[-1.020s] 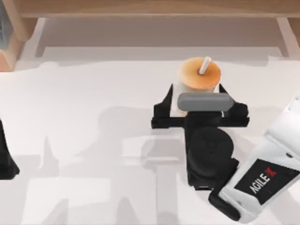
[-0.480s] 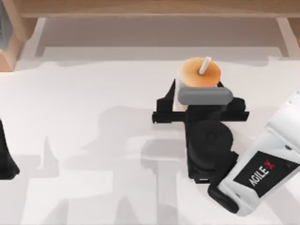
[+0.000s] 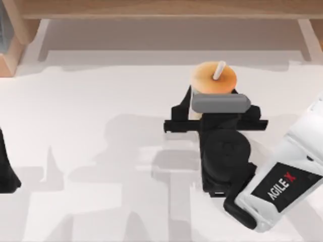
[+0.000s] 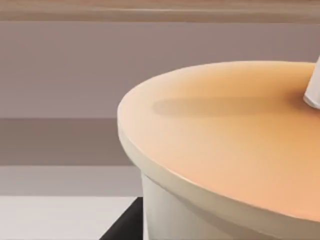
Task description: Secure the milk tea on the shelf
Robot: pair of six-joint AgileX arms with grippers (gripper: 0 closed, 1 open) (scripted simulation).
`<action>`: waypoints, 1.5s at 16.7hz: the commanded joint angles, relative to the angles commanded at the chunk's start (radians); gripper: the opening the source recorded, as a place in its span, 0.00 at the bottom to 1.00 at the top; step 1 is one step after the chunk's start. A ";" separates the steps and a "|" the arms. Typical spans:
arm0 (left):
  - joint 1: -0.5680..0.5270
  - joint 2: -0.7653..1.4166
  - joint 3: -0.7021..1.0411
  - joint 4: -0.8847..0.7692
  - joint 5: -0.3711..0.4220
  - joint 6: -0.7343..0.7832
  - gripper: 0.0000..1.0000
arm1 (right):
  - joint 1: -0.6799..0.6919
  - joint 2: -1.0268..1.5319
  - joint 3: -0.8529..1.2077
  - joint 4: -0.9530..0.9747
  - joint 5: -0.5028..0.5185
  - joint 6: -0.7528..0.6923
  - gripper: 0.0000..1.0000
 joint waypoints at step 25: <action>0.000 0.000 0.000 0.000 0.000 0.000 1.00 | -0.009 -0.075 0.045 -0.039 -0.009 0.003 0.00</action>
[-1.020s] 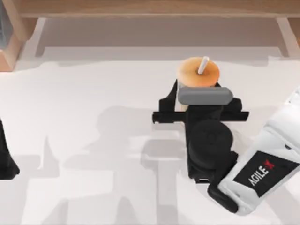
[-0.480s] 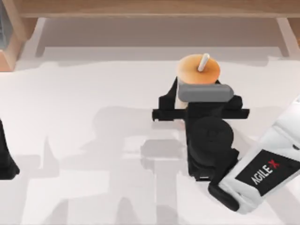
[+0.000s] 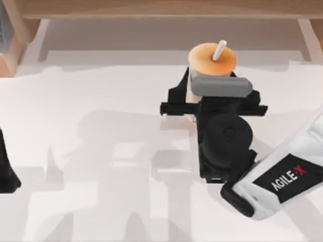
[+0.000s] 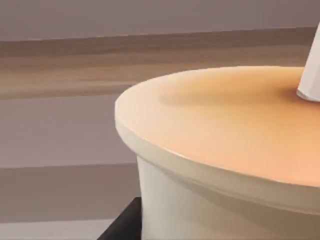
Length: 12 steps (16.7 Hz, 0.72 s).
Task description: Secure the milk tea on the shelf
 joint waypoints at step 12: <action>0.000 0.000 0.000 0.000 0.000 0.000 1.00 | -0.150 -0.110 0.419 -0.437 -0.134 -0.006 0.00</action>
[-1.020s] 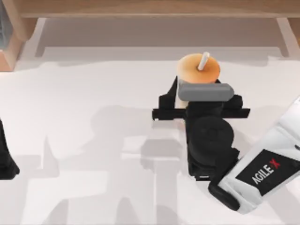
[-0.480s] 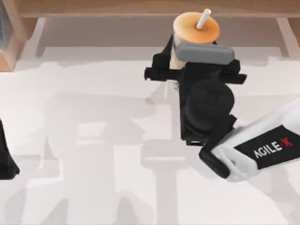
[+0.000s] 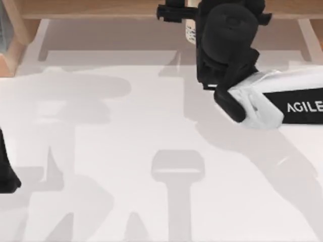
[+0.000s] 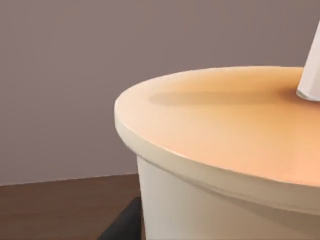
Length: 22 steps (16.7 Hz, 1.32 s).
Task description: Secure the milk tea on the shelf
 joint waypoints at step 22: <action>0.000 0.000 0.000 0.000 0.000 0.000 1.00 | -0.126 -0.013 0.282 -0.434 -0.172 -0.054 0.00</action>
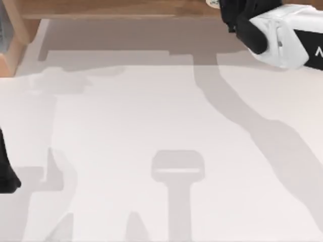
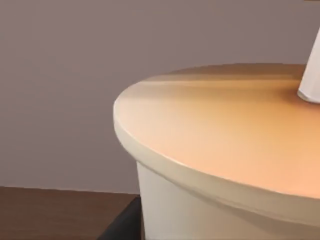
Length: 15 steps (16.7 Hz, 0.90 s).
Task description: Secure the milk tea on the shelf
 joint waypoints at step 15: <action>0.000 0.000 0.000 0.000 0.000 0.000 1.00 | -0.044 0.104 0.024 0.118 -0.124 -0.120 0.00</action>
